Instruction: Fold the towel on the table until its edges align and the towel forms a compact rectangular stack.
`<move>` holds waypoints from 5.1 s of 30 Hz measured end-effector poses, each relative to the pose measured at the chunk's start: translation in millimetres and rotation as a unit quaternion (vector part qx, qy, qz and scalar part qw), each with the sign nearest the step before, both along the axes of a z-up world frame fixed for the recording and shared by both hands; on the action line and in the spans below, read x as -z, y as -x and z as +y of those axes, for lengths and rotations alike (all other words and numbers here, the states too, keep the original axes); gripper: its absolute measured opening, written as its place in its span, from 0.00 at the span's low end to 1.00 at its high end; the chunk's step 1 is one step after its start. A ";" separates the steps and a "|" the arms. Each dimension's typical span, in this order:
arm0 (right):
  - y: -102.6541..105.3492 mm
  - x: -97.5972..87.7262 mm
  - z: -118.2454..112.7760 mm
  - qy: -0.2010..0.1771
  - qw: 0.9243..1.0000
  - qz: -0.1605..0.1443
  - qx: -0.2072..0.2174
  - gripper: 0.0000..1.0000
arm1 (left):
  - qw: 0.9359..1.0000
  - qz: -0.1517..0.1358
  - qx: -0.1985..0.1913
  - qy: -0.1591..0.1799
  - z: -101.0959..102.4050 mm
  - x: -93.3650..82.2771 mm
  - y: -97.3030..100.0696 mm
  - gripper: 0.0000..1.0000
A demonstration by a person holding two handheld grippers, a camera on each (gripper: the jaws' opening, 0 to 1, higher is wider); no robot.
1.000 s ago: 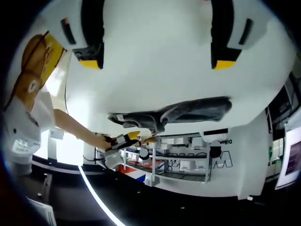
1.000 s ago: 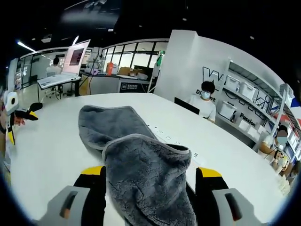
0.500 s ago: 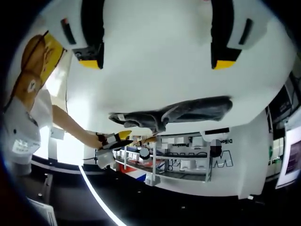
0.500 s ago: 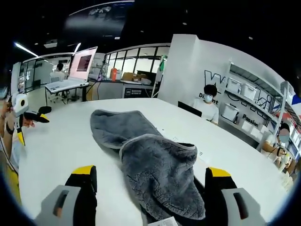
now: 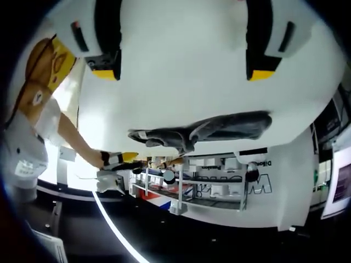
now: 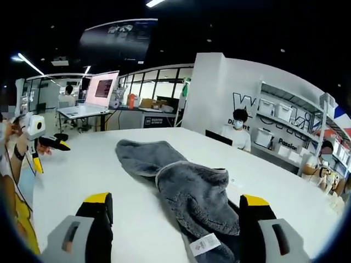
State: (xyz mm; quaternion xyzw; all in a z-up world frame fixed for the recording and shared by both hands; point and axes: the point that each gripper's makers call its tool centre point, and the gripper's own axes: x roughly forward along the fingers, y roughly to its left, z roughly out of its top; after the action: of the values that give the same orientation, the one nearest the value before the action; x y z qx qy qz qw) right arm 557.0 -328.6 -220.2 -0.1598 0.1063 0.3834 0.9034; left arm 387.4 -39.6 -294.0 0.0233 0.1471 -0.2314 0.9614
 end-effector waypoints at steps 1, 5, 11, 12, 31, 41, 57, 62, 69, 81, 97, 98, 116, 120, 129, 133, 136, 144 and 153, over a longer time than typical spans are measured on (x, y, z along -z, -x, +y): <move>4.1 0.2 -2.3 0.000 1.000 0.000 0.002 1.00 | 1.000 -0.001 0.000 0.000 -0.2 -0.4 -0.1 0.99; 20.4 -3.1 -10.9 -0.012 1.000 -0.008 0.011 1.00 | 1.000 -0.004 0.002 0.003 -2.1 -2.8 -2.7 0.99; 38.9 0.9 -24.9 -0.042 0.998 -0.009 0.037 1.00 | 1.000 -0.008 0.013 0.005 -7.3 -4.9 -3.4 0.99; 42.6 2.2 -29.7 -0.050 0.998 -0.010 0.048 1.00 | 1.000 -0.009 0.015 0.005 -8.1 -5.5 -3.8 0.99; 91.6 65.1 -77.3 -0.054 0.985 0.071 0.146 1.00 | 1.000 -0.017 0.016 0.002 -1.4 -12.9 -10.1 0.99; 103.7 66.4 -88.1 -0.093 0.980 0.071 0.164 1.00 | 1.000 -0.026 0.015 0.002 -7.3 -20.4 -9.3 0.99; 107.1 72.2 -78.9 -0.066 0.982 0.066 0.161 1.00 | 1.000 -0.017 0.010 0.001 -5.8 -15.4 -7.2 0.99; 106.7 73.7 -80.9 -0.071 0.983 0.066 0.158 1.00 | 1.000 -0.014 0.008 0.008 -5.4 -13.1 -8.1 0.99; 105.2 72.8 -76.5 -0.075 0.984 0.064 0.151 0.98 | 1.000 -0.009 0.011 0.014 -6.5 -9.4 -9.5 0.99; 94.3 58.6 -67.3 -0.070 0.987 0.047 0.140 0.92 | 1.000 -0.011 0.010 0.019 -4.4 -8.9 -9.1 0.99; 72.7 63.0 -39.2 -0.063 0.990 0.047 0.114 0.85 | 1.000 -0.013 0.014 0.022 -8.3 -9.3 -7.8 0.99; 70.9 62.6 -36.8 -0.062 0.991 0.047 0.112 0.84 | 1.000 -0.013 0.014 0.022 -8.4 -9.3 -7.4 0.99; 42.7 45.4 -1.9 -0.053 0.996 0.041 0.056 0.79 | 1.000 -0.015 0.001 0.024 -0.3 -9.7 -1.8 0.99; 33.0 41.7 5.1 -0.042 0.998 0.034 0.045 0.76 | 1.000 -0.015 -0.003 0.026 2.6 -9.2 -0.3 0.99; -0.4 40.7 23.8 -0.006 0.999 0.033 0.016 0.71 | 0.999 -0.017 -0.008 0.029 6.2 -9.0 2.6 0.99; -13.7 40.2 37.3 0.002 0.999 0.036 -0.001 0.66 | 0.999 -0.017 -0.008 0.028 6.9 -8.3 3.5 0.99; -21.3 40.8 44.4 0.014 0.999 0.038 -0.005 0.66 | 0.999 -0.018 -0.010 0.025 8.1 -8.4 4.4 0.99; -37.0 36.0 60.6 0.012 0.999 0.040 -0.013 0.63 | 0.999 -0.020 -0.017 0.024 12.1 -9.0 4.7 0.99; -52.2 41.6 85.0 0.021 0.998 0.050 -0.026 0.58 | 0.999 -0.022 -0.012 0.027 10.0 -9.9 3.6 0.99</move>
State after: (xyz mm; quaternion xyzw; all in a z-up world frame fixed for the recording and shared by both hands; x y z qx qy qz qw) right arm 609.2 -243.6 -261.8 -0.1622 0.1551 0.4114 0.8834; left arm 383.8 -29.6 -284.1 0.0010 0.1200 -0.2227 0.9675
